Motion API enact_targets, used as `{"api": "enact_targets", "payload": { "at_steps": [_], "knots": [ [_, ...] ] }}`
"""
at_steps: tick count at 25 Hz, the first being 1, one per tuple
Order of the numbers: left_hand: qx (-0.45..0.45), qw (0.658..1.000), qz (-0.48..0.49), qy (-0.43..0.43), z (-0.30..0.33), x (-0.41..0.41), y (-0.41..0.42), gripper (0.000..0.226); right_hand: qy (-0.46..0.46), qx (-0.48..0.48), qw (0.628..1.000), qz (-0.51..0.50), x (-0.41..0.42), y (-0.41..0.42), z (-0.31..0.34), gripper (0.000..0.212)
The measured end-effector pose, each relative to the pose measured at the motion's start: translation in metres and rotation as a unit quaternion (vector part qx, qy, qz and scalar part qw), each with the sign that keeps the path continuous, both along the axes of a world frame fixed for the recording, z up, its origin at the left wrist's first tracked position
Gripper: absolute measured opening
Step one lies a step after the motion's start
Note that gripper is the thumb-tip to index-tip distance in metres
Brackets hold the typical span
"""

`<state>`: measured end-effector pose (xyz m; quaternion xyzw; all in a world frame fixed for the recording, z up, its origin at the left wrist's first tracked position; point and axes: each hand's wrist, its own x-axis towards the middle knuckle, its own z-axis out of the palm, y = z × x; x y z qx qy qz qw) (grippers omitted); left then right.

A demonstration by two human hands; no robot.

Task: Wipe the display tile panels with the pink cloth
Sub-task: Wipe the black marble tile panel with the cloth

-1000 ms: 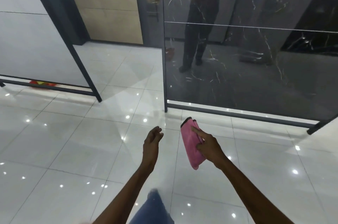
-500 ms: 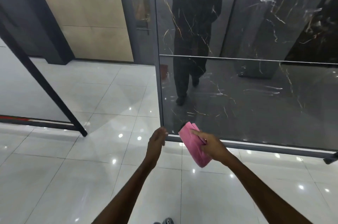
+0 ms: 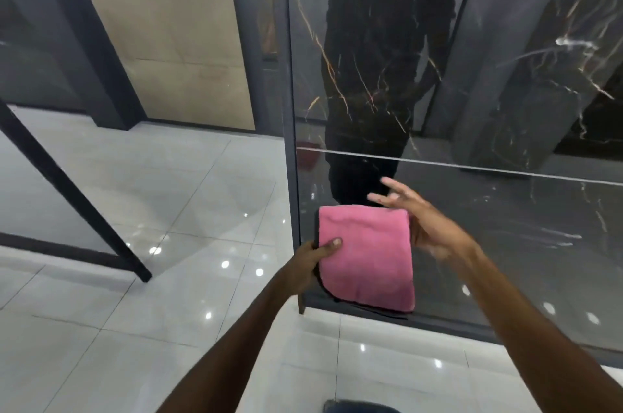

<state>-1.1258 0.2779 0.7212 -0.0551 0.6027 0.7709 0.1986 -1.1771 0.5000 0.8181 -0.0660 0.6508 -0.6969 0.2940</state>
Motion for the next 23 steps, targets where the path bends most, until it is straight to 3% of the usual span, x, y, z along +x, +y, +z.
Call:
{"api": "enact_targets", "payload": {
  "at_steps": [1,3,7,9,11,13,15,17,20,23],
  "knots": [
    [0.004,0.999,0.038,-0.001,0.001,-0.01,0.002,0.054,-0.05,-0.045,0.996,-0.055,-0.008,-0.003,-0.018,0.038],
    [-0.042,0.994,0.104,-0.006,-0.002,-0.032,0.003,0.053,-0.1,-0.018,0.99,-0.097,-0.017,-0.015,-0.057,0.047],
    [-0.109,0.987,0.114,-0.035,0.0,-0.066,-0.017,0.034,0.001,0.084,0.982,-0.168,-0.043,-0.03,-0.091,0.04],
    [-0.18,0.978,0.102,-0.008,-0.003,-0.078,-0.022,0.049,0.039,0.086,0.978,-0.186,-0.057,-0.031,-0.09,0.052],
    [-0.257,0.959,0.118,0.021,-0.003,-0.085,-0.025,0.057,0.065,0.092,0.985,-0.134,-0.06,-0.034,-0.082,0.037],
    [-0.222,0.971,0.07,0.046,0.0,-0.091,-0.032,0.062,0.044,0.09,0.99,-0.098,-0.063,-0.033,-0.082,0.03],
    [-0.225,0.969,-0.065,0.083,0.008,-0.097,-0.042,0.078,0.016,0.08,0.995,-0.063,-0.064,-0.03,-0.074,0.054],
    [-0.321,0.929,-0.119,0.141,0.011,-0.104,-0.047,0.083,0.061,0.162,0.984,-0.04,-0.067,-0.033,-0.066,0.071],
    [-0.403,0.889,-0.074,0.204,0.018,-0.112,-0.048,0.078,0.199,0.365,0.909,-0.035,-0.072,-0.038,-0.056,0.056],
    [-0.597,0.751,-0.098,0.264,0.03,-0.116,-0.054,0.065,0.238,0.461,0.854,0.04,-0.074,-0.037,-0.049,0.036]
  ]
}}
